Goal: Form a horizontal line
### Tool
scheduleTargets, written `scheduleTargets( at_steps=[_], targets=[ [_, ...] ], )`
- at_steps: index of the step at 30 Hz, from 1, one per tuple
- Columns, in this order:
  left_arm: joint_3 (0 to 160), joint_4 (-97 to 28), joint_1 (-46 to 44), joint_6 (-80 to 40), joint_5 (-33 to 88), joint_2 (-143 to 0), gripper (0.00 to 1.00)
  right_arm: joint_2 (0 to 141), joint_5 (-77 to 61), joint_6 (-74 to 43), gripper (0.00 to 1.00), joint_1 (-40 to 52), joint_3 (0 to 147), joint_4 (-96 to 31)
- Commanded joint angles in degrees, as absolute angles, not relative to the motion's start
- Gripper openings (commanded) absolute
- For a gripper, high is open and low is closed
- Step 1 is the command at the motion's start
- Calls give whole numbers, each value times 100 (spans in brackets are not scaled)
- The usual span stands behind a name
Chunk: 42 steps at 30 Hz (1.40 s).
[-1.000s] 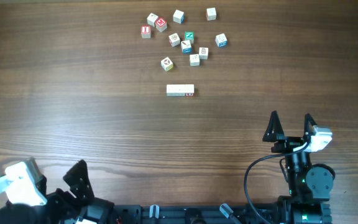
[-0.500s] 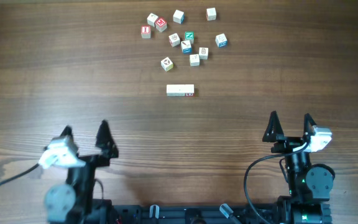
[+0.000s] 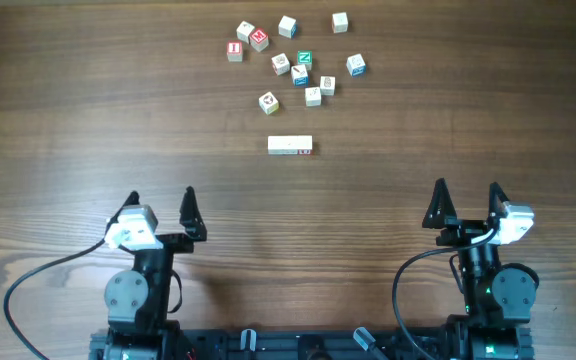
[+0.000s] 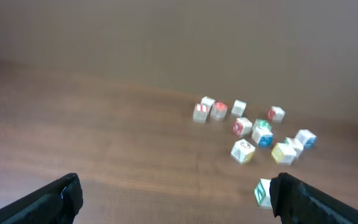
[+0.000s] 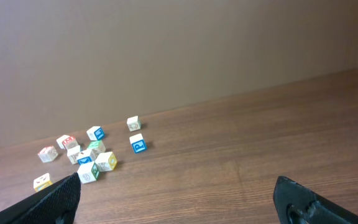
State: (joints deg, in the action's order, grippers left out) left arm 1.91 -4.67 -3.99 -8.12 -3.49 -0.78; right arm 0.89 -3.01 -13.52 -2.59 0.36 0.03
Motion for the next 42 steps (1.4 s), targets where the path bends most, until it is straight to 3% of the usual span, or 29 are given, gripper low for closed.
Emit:
scheduleTargets(
  at_steps=[1, 42],
  targets=[
    [32, -202, -298, -620, -233, -19, 100, 21, -375, -1260, 100, -298, 30, 14],
    [32, -410, -336, -622, -89, -32, 100, 21, -373, -1260, 100, -298, 30, 14]
  ],
)
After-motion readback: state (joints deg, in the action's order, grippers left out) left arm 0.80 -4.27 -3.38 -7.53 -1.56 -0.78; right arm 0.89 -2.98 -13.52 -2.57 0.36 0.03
